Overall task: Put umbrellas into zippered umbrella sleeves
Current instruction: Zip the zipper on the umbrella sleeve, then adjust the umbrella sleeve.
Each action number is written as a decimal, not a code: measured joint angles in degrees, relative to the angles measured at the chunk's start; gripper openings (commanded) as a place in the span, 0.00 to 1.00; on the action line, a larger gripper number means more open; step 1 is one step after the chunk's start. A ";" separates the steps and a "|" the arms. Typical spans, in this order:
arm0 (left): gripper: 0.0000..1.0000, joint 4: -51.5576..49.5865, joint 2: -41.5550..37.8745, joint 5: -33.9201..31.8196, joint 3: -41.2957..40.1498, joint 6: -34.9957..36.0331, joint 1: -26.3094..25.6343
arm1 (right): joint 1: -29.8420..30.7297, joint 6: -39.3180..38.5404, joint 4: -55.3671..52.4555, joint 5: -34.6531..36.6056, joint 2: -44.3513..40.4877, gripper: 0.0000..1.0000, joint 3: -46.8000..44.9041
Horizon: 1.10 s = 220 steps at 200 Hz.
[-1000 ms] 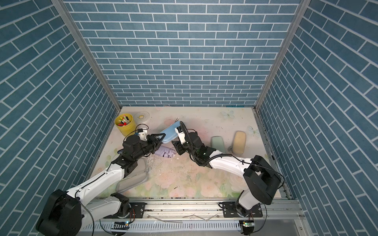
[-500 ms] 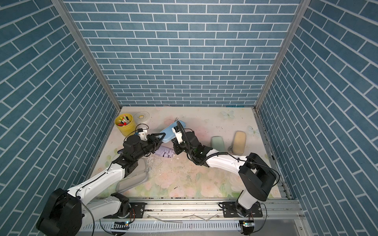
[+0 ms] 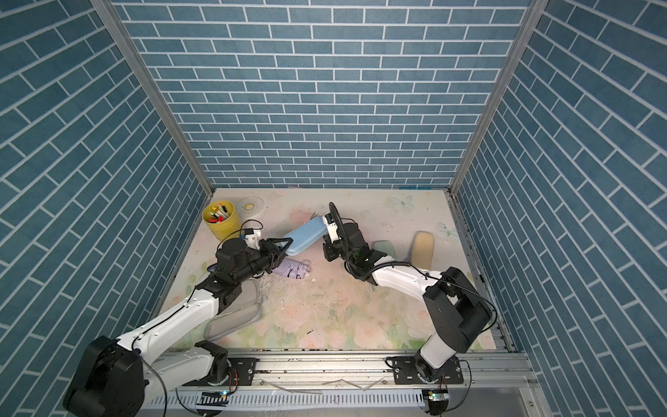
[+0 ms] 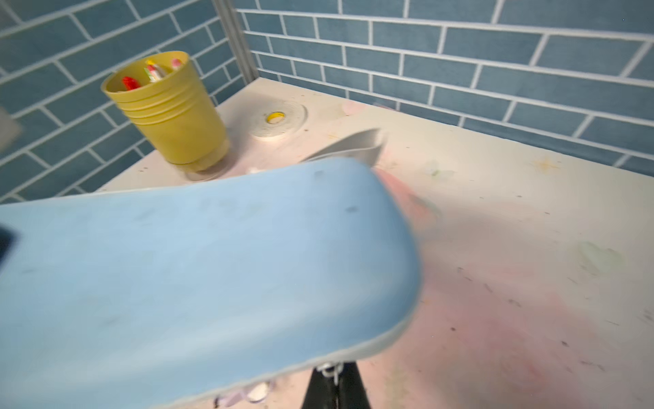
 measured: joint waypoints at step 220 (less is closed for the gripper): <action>0.13 -4.13 11.37 35.39 10.27 16.15 9.68 | -15.58 25.38 -20.57 -61.02 7.98 0.59 16.26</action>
